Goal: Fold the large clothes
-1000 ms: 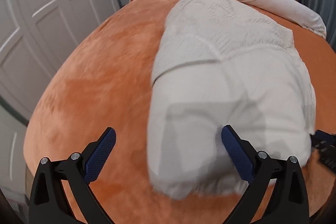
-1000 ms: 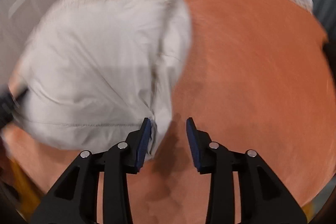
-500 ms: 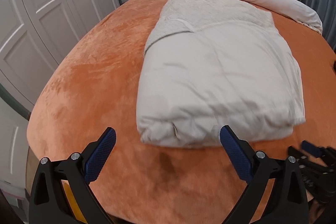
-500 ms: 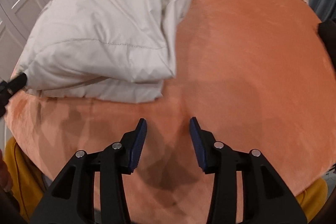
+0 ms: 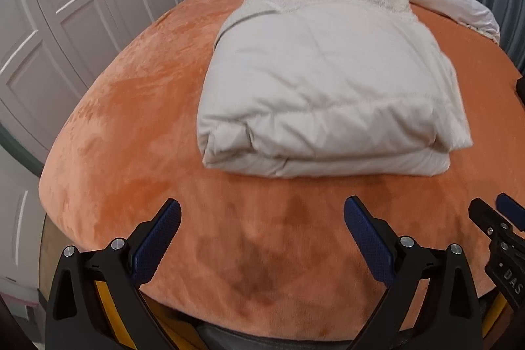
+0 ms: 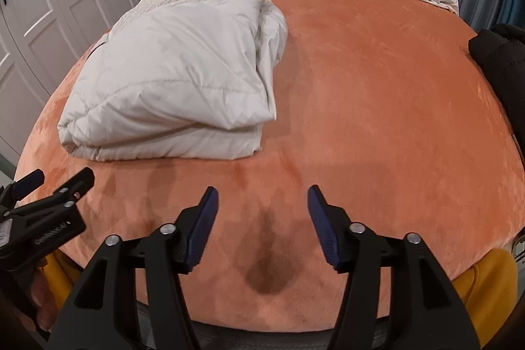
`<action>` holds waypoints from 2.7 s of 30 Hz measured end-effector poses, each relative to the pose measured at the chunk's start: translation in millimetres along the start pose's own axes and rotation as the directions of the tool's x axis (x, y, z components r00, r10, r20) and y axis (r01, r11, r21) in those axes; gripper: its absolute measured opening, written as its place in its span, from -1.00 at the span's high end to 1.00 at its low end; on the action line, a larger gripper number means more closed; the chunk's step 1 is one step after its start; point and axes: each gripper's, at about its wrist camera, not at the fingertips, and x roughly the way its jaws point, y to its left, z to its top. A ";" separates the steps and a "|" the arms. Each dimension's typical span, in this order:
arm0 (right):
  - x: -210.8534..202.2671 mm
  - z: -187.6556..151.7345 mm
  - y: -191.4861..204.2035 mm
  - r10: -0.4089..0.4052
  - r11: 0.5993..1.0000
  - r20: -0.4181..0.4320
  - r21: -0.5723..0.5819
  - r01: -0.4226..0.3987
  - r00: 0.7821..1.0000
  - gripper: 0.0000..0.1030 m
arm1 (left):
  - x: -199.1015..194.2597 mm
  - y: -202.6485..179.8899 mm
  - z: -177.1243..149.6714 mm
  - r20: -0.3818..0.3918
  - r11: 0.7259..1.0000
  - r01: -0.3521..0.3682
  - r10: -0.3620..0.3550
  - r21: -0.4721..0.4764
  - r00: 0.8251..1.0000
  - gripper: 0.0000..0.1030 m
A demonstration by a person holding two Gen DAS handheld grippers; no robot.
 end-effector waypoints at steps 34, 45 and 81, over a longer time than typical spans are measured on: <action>31.3 -49.6 23.6 -0.063 0.995 0.019 -0.073 0.064 0.998 -0.58 | 36.5 -21.9 -55.1 0.039 1.000 -0.018 0.018 -0.015 0.999 -0.90; 36.8 -47.8 11.3 -0.047 0.996 0.052 -0.069 0.051 0.998 -0.69 | 37.3 -24.3 -55.6 0.054 1.000 -0.018 0.019 -0.020 0.998 -0.90; 47.6 -37.3 18.0 -0.056 0.994 0.046 -0.090 0.060 0.997 -0.84 | 47.7 -13.8 -42.5 0.096 0.999 0.009 -0.005 -0.036 0.995 -0.90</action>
